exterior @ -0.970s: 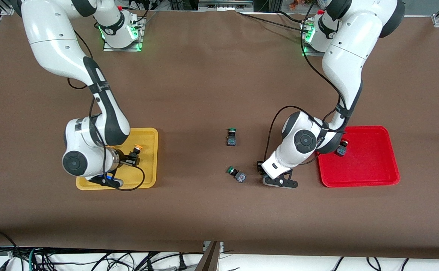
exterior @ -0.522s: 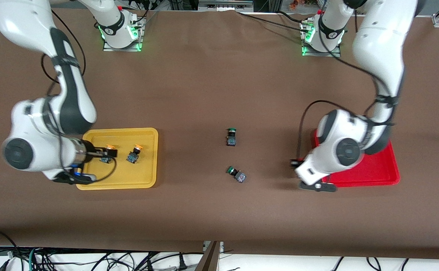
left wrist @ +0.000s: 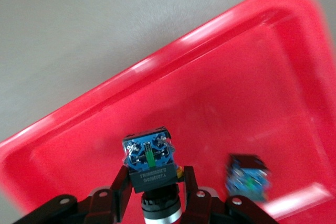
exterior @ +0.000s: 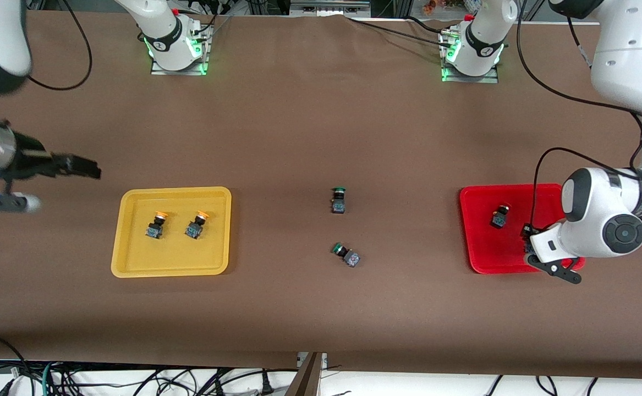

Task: Place red and yellow buttons in trays

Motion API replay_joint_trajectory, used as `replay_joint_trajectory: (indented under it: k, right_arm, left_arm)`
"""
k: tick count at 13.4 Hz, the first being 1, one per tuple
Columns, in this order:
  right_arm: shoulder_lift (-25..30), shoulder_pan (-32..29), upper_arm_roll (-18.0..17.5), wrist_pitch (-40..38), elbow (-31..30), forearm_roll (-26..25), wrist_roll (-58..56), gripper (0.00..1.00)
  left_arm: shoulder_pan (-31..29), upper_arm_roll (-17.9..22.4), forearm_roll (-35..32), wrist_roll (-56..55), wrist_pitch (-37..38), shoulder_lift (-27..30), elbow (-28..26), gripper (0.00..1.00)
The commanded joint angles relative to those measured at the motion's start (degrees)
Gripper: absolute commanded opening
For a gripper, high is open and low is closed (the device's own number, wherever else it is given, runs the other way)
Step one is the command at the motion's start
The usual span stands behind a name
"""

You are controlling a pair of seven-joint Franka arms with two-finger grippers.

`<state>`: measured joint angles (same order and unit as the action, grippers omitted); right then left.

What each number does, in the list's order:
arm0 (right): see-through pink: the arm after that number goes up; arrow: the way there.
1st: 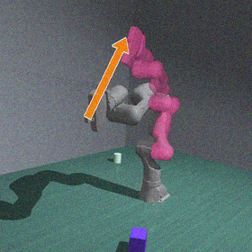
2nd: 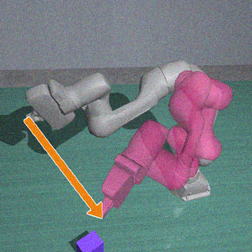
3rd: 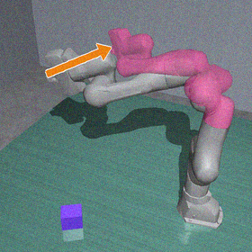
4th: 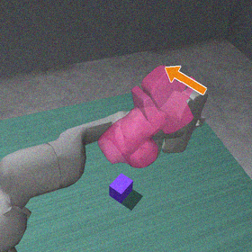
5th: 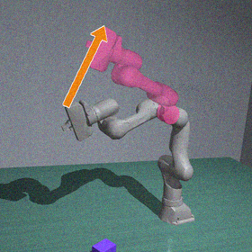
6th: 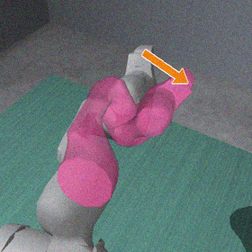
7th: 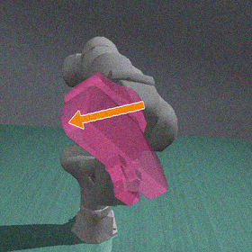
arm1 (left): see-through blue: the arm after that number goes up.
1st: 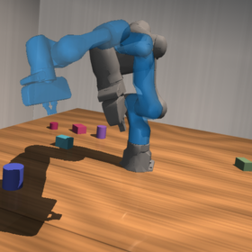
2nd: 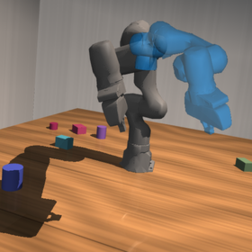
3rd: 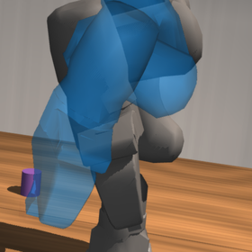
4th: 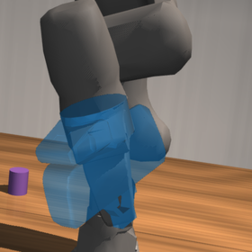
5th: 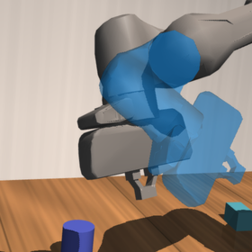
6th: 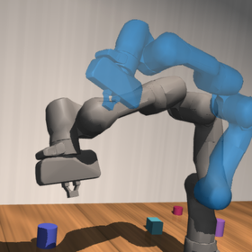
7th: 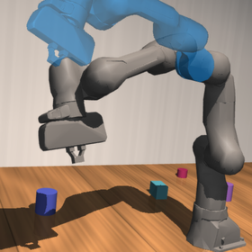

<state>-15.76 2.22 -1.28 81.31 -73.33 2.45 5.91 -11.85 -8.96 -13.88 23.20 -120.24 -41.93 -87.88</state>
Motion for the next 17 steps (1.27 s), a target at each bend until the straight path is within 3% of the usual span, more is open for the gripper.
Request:
replay_joint_trajectory:
  k: [1,2,4,9,13,15,17]
  right_arm:
    - [10.29,-0.20,-0.65,0.52,-11.10,-0.52,-0.54,1.00]
    - [11.79,-0.29,-0.65,0.43,-12.00,-0.52,-0.80,1.00]
    - [13.30,-0.29,-0.56,-0.01,-12.36,-0.52,-1.07,1.00]
    - [12.78,-0.29,0.23,-1.85,-11.48,-4.63,-5.71,1.00]
    - [12.60,-0.38,0.40,-1.59,-11.48,-5.61,-5.99,1.00]
    - [12.60,-0.38,0.40,-1.59,-11.48,-5.53,-5.47,1.00]
    - [12.60,-0.29,0.32,-1.59,-11.48,-5.26,-5.12,1.00]
  left_arm:
    - [-0.19,-1.06,-1.67,1.59,-3.51,0.71,-3.17,0.42]
    - [-0.28,-1.14,-1.67,2.11,-3.25,1.14,-3.17,0.99]
    - [0.15,-1.67,-1.59,2.47,-0.20,5.25,-2.74,1.00]
    - [0.33,-7.12,-0.97,-1.14,17.10,23.70,-0.90,1.00]
    - [0.25,-10.20,2.79,-2.10,31.44,30.67,3.49,1.00]
    - [0.51,-5.57,9.81,-2.19,33.84,35.04,3.34,1.00]
    - [9.25,6.78,12.82,-5.33,28.70,43.03,-4.97,1.00]
